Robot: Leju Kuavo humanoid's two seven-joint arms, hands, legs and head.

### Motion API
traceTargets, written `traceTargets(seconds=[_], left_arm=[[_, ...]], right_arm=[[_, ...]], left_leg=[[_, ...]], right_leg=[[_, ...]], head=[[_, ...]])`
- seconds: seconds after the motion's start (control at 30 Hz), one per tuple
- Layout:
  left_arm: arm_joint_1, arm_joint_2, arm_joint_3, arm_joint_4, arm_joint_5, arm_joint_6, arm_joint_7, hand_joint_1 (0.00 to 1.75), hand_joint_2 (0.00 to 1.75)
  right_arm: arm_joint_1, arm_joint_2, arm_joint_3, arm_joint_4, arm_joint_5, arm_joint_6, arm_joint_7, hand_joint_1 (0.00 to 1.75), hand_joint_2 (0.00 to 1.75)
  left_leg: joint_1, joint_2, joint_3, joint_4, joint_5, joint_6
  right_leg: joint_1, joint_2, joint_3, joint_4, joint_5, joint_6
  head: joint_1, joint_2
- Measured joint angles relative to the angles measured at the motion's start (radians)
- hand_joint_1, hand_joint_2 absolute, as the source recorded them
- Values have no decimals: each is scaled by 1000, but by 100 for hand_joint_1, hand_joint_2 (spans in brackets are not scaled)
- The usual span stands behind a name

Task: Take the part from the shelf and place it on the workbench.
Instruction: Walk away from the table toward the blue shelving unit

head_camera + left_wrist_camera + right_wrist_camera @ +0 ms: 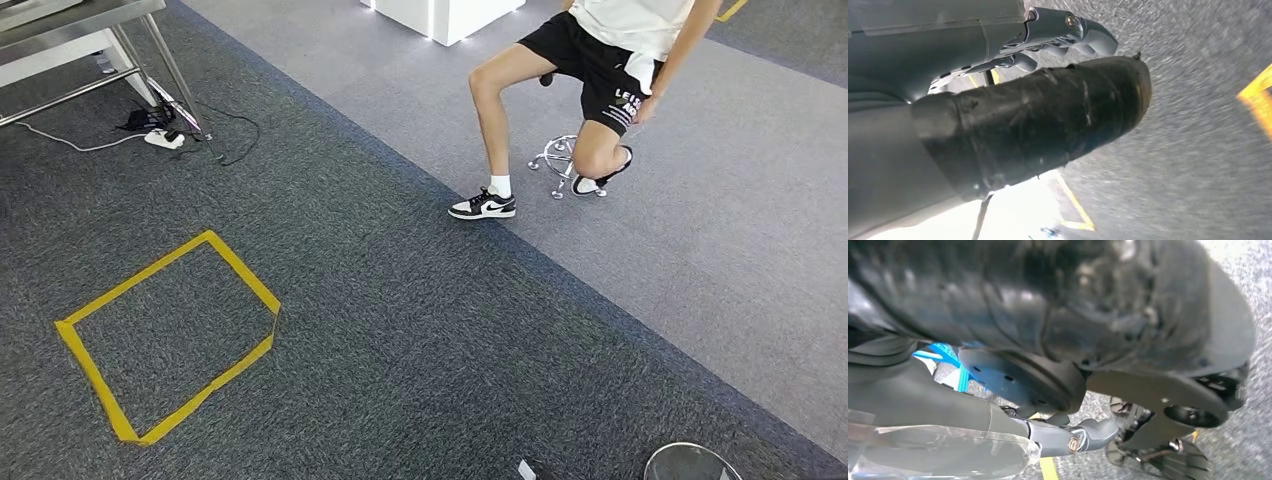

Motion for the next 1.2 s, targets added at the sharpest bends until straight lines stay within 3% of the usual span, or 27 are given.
traceTargets(seconds=[0.03, 0.07, 0.13, 0.2, 0.27, 0.33, 0.4, 0.47, 0.5, 0.53, 0.6, 0.67, 0.73, 0.8, 0.83, 0.87, 0.93, 1.0, 1.03, 1.07, 1.1, 1.2], left_arm=[[0, 0, 0, 0, 0, 0, 1, 0, 0], [0, 0, 0, 0, 0, 0, 1, 0, 0], [-1, 1, 0, 0, 0, 0, 1, 0, 0], [-3, 2, 0, 0, 0, 1, 2, 0, 0], [-4, 3, 0, 0, 0, 1, 3, 0, 0], [-7, 2, 0, 0, 0, 1, 3, 0, 0], [-7, 2, 0, 0, 0, 0, 4, 0, 0], [-5, 3, 1, 0, 0, 0, 5, 0, 0], [-3, 3, 1, 0, 0, 0, 6, 0, 0], [-2, 3, 1, 0, 0, 0, 6, 0, 0], [0, 3, 1, 0, 0, -1, 6, 0, 0], [0, 5, 1, 0, 0, -1, 7, 0, 0], [-3, 6, 1, 0, -1, 0, 7, 0, 0], [-5, 6, 1, 0, -1, 0, 7, 0, 0], [-6, 6, 1, 0, -2, 0, 7, 0, 0], [-5, 6, 1, 0, -2, 0, 7, 0, 0], [-3, 5, 1, 0, -3, -1, 8, 0, 0], [0, 6, 1, 0, -3, -1, 9, 0, 0], [1, 6, 1, 0, -3, -1, 10, 0, 0], [1, 6, 1, 0, -3, -1, 10, 0, 0], [0, 6, 1, 0, -3, -1, 10, 0, 0], [-1, 6, 1, 0, -3, -1, 10, 0, 0]], right_arm=[[1, 0, 1, 0, 0, 0, 0, 0, 0], [1, -1, 2, 0, 0, 0, 0, 0, 0], [-1, -1, 3, 0, 0, 0, 0, 0, 0], [-3, -2, 4, 0, -1, 0, -1, 0, 0], [-1, -2, 7, 0, -4, 0, -1, 0, 0], [2, -2, 9, 0, -8, 0, -1, 0, 0], [0, -2, 9, 0, -10, 1, -1, 0, 0], [-1, -2, 9, 0, -11, 1, -2, 0, 0], [-1, -2, 10, 0, -12, 1, -2, 0, 0], [0, -2, 10, 0, -12, 1, -2, 0, 0], [1, -2, 12, 0, -14, 1, -2, 0, 0], [-1, -2, 14, 0, -15, 2, -2, 0, 0], [-2, -2, 14, 0, -15, 2, -2, 0, 0], [0, -3, 15, 0, -15, 2, -2, 0, 0], [2, -4, 15, 0, -15, 2, -2, 0, 0], [3, -5, 16, 0, -15, 3, -2, 0, 0], [4, -5, 17, 0, -16, 5, -2, 0, 0], [4, -5, 19, 0, -17, 7, -3, 0, 0], [4, -6, 21, 0, -18, 7, -4, 0, 0], [5, -6, 23, 0, -18, 7, -4, 0, 0], [5, -7, 25, 0, -18, 7, -4, 0, 0], [1, -8, 27, 0, -18, 7, -5, 0, 0]], left_leg=[[1, 9, -6, 5, 2, -2], [2, 18, -11, 11, 2, -4], [2, 33, -20, 30, -4, -15], [-2, 46, -27, 47, -10, -28], [-3, 56, -29, 52, -11, -37], [2, 43, -36, 67, -25, -48], [6, 5, -72, 146, -77, -57], [7, -19, -132, 271, -134, -61], [8, -22, -152, 312, -142, -62], [8, -23, -157, 319, -130, -60], [8, -34, -117, 229, -61, -54], [8, -71, -64, 107, -9, -44], [5, -94, -47, 58, -1, -38], [4, -80, -47, 48, 7, -32], [6, -70, -45, 41, 14, -27], [7, -60, -44, 32, 21, -20], [6, -36, -45, 21, 33, -8], [2, -14, -53, 20, 36, -3], [1, -4, -55, 20, 37, -3], [1, 5, -56, 21, 37, -3], [1, 13, -56, 22, 37, -3], [-4, 37, -58, 33, 33, -12]], right_leg=[[-4, -3, 15, -3, 4, 4], [-9, -9, 50, -44, 22, 8], [-11, -33, 140, -175, 57, 11], [-7, -48, 182, -248, 66, 1], [-3, -36, 176, -252, 67, -14], [-4, -25, 173, -257, 74, -28], [-6, -13, 168, -261, 82, -40], [-5, 4, 160, -261, 87, -46], [-4, 13, 157, -261, 89, -47], [-4, 23, 156, -260, 91, -47], [-3, 44, 156, -259, 94, -44], [-4, 61, 153, -259, 99, -36], [-6, 75, 144, -261, 109, -22], [-7, 89, 138, -267, 119, -7], [-6, 82, 136, -265, 117, -3], [-4, 66, 130, -252, 106, 0], [0, 20, 88, -157, 44, 2], [0, 2, 34, -28, -21, 6], [-1, 0, 25, 3, -29, 7], [-1, -2, 35, -2, -20, 7], [-1, -7, 64, -44, 3, 6], [5, -48, 182, -238, 71, -6]], head=[[0, 0], [0, 0], [1, 0], [-1, 0], [-3, 0], [-5, 0], [-9, 0], [-12, 0], [-12, 0], [-12, 0], [-12, 0], [-12, 0], [-11, 0], [-12, 0], [-11, 0], [-10, 0], [-7, 0], [-6, 0], [-6, 0], [-5, 0], [-5, 0], [-6, 0]])
